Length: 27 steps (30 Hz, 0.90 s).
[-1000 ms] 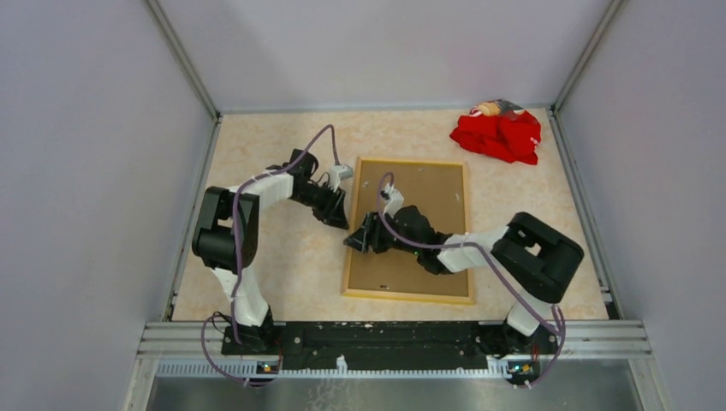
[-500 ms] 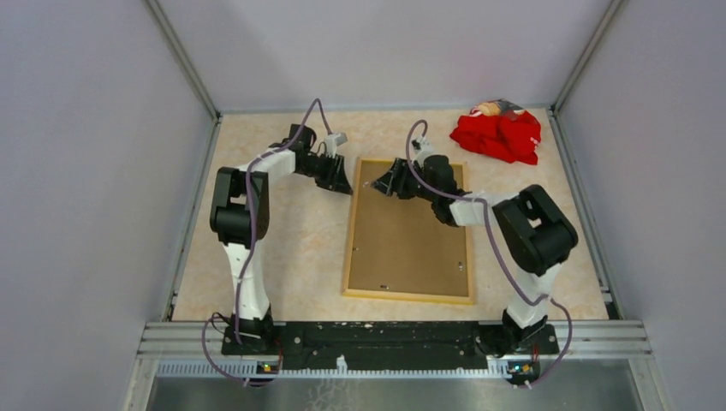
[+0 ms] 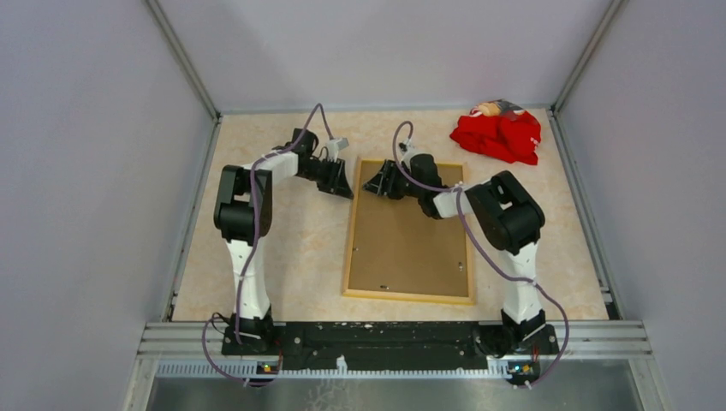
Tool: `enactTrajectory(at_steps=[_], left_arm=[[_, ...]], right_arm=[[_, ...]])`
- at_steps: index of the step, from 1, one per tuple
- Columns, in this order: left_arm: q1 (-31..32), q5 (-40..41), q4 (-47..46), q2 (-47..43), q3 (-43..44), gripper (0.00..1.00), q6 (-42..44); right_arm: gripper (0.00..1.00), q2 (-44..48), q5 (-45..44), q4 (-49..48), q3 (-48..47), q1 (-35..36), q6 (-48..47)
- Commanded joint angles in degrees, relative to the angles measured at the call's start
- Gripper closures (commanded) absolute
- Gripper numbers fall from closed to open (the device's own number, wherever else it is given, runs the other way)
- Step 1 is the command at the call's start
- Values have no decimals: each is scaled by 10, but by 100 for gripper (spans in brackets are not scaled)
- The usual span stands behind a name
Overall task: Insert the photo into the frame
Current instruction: Install the photo frame at the center of the board.
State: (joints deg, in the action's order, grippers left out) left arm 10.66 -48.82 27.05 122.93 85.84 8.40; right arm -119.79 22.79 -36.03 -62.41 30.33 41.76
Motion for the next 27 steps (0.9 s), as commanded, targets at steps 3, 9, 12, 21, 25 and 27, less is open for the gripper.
enactTrajectory(at_steps=[3, 9, 12, 21, 25, 27], left_arm=[[5, -8, -5, 12, 16, 65, -8], [6, 1, 3, 14, 15, 67, -3], [6, 3, 6, 13, 13, 67, 1], [7, 8, 13, 13, 17, 68, 6], [7, 10, 10, 11, 11, 68, 7], [7, 11, 9, 11, 8, 68, 9]], right_arm=[[45, -39, 5, -26, -43, 1, 13], [47, -55, -9, 3, -70, 1, 7], [47, -60, -12, 12, -82, 1, 5], [48, -78, -1, 19, -100, 2, 13], [49, -83, 0, 24, -108, 1, 13], [49, -86, 1, 24, -110, 2, 14]])
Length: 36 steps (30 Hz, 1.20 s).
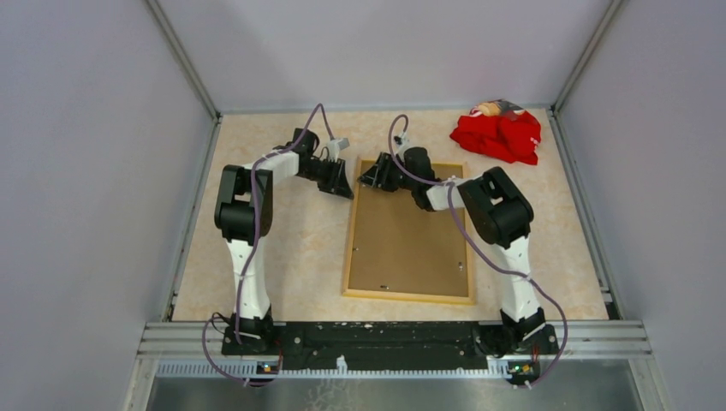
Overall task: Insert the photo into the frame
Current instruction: Install the photo frame at the center of the board.
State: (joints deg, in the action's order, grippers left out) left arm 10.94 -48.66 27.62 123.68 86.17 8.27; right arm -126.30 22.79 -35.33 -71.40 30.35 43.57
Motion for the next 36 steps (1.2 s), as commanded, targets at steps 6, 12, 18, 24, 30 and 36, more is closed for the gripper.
enactTrajectory(at_steps=[6, 12, 18, 24, 30, 36], left_arm=[[4, 10, 6, 2, 6, 68, 12], [5, 11, 5, 3, 8, 68, 13], [5, 11, 5, 3, 8, 68, 12], [5, 11, 3, -1, 1, 68, 14], [5, 12, 2, -2, -2, 68, 16], [5, 12, 0, -3, -3, 68, 16]], right_arm=[[50, -30, 11, 14, -30, 1, 1], [51, -39, 22, 25, -47, 1, -1], [52, -46, 37, 30, -56, 1, -1], [52, -52, 56, 66, -75, 1, -23], [54, -52, 81, 93, -88, 1, -35], [55, -52, 104, 117, -100, 1, -39]])
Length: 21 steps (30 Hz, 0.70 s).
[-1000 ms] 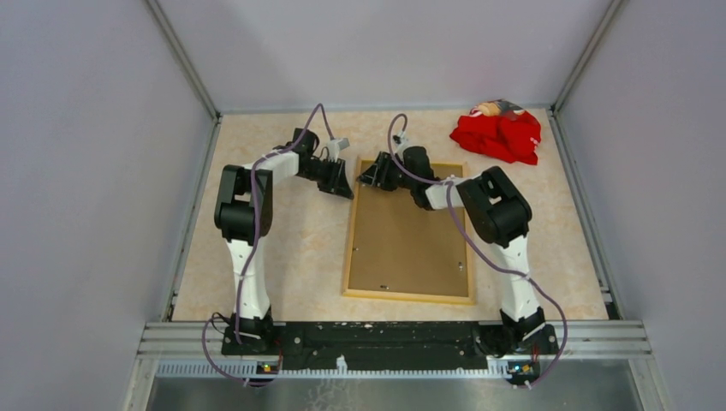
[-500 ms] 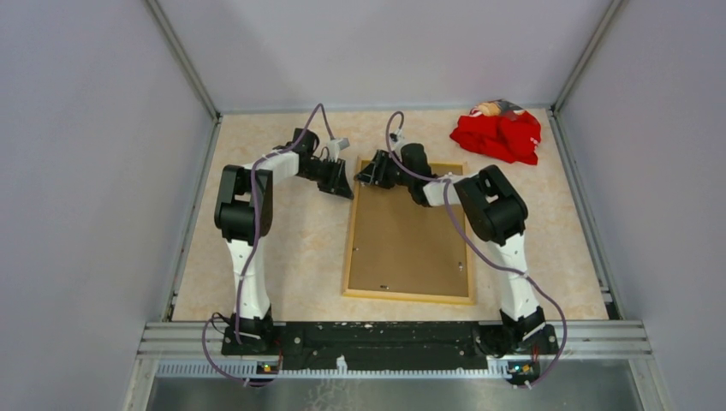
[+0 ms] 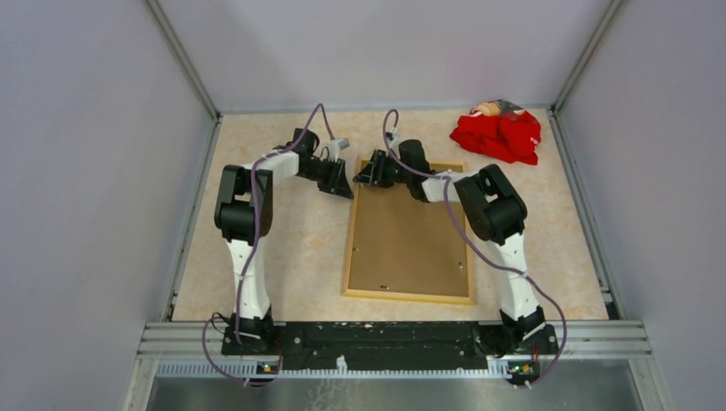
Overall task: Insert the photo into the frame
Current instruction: Install the photo frame at the center of the board.
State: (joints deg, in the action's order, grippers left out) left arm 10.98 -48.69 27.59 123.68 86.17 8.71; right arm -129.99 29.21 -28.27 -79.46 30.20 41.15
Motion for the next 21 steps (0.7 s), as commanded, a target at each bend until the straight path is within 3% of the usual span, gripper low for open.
enactTrajectory(at_steps=[1, 21], left_arm=[[4, 13, 0, -3, -3, 68, 12], [4, 15, 3, -7, -7, 69, 18]], right_arm=[[55, -16, 44, 52, -25, 3, -16], [55, -32, 92, 112, -78, -1, -32]])
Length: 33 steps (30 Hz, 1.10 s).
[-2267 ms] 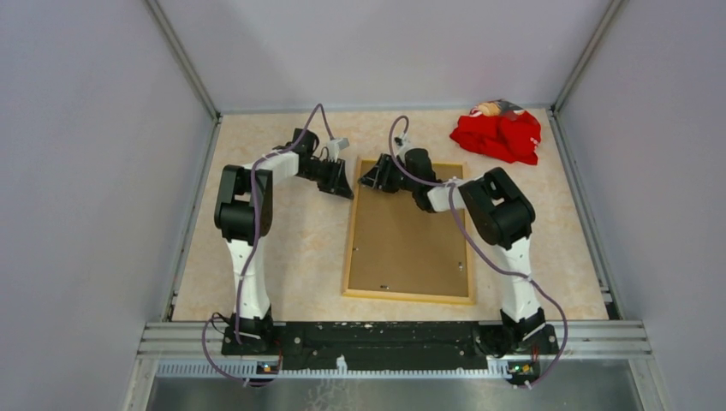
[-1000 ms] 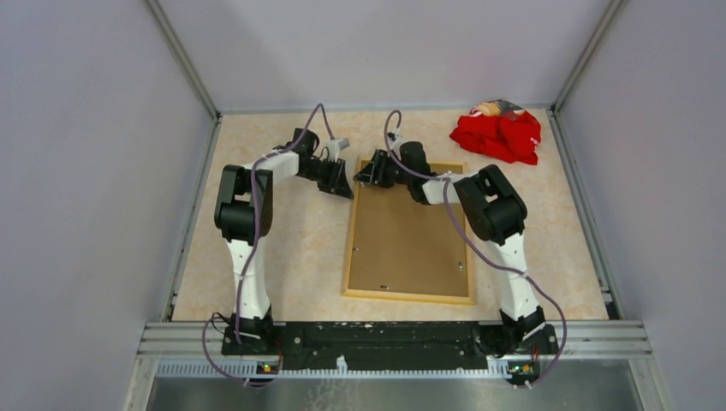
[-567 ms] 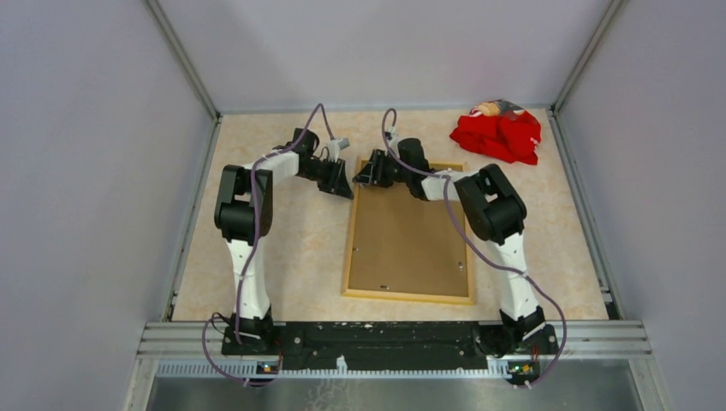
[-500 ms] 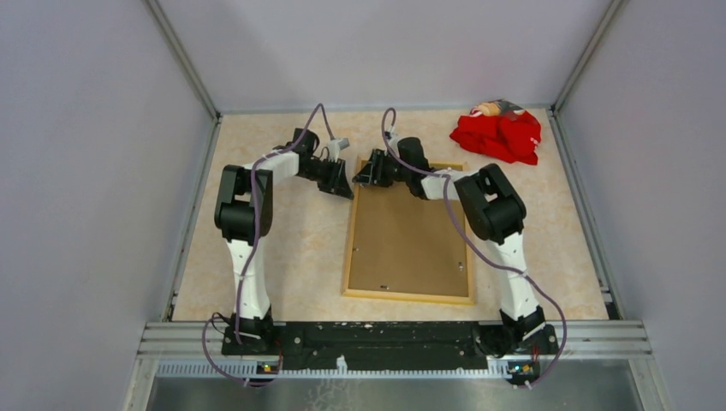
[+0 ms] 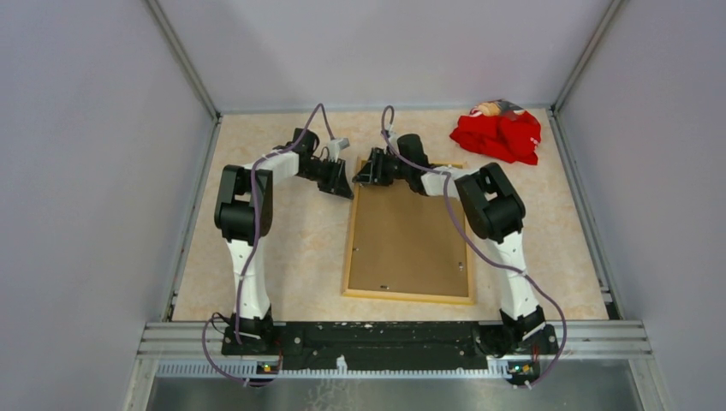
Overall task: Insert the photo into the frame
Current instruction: Install the photo frame at the center of the board, then adjust the photo frame at the center of the board.
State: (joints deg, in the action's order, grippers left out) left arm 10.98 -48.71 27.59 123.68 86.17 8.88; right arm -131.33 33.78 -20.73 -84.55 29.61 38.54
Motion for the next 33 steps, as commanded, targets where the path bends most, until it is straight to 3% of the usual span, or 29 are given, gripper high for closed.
enactTrajectory(at_steps=[1, 8, 14, 19, 26, 33], left_arm=[[4, 14, 3, -9, -6, 69, 18], [4, 12, 8, -20, -6, 68, 22], [-2, 15, 39, -60, -7, 63, 57], [-7, 26, 81, -92, -17, 55, 113], [2, 73, 71, -144, -100, 51, 179], [55, 153, 38, -194, -186, 51, 231]], right_arm=[[55, -17, 50, 38, -27, 5, -5], [51, -8, 54, 65, -44, 5, -21], [26, 70, -27, 134, -79, -15, -70], [10, 199, -138, 167, 5, -74, -67], [4, 381, -300, 219, 229, -196, -47], [1, 375, -322, 263, 280, -245, -54]])
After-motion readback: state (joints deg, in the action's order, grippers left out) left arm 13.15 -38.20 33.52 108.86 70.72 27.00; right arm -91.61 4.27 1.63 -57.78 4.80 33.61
